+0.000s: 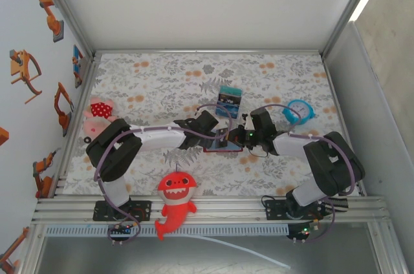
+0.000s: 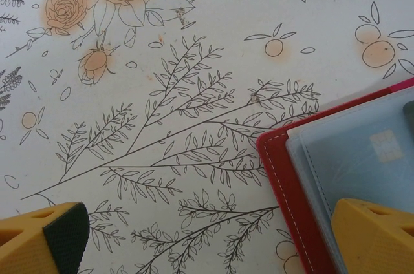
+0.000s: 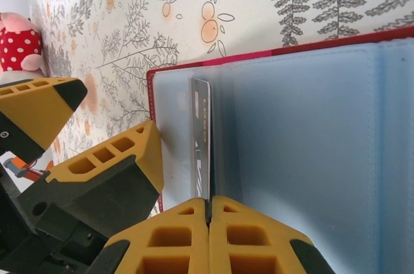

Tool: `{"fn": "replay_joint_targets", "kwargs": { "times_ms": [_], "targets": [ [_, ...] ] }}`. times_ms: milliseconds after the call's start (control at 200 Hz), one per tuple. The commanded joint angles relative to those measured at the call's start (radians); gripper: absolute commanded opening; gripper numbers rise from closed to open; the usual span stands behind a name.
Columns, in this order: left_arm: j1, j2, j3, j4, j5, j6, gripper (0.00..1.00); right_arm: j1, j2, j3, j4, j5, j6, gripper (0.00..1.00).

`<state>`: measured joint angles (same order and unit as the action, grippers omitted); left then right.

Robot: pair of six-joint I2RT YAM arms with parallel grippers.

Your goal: Take the credit cards out of the card holder

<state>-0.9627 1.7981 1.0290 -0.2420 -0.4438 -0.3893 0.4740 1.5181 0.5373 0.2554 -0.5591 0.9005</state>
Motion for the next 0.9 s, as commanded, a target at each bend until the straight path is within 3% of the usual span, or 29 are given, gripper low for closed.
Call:
{"fn": "replay_joint_targets", "kwargs": {
  "times_ms": [0,511,896],
  "targets": [
    [-0.008,-0.048,0.026,-0.042,0.008,0.033,0.97,-0.005,-0.001,0.023,-0.040,0.016,-0.024,0.00],
    [-0.035,0.033,0.073,0.001,0.032,0.070,0.97,-0.005,-0.019,0.031,-0.062,0.016,-0.023,0.00],
    [-0.036,0.079,0.072,-0.006,0.054,0.056,0.97,-0.003,-0.006,0.011,0.006,-0.003,0.008,0.16]
  ]
}}
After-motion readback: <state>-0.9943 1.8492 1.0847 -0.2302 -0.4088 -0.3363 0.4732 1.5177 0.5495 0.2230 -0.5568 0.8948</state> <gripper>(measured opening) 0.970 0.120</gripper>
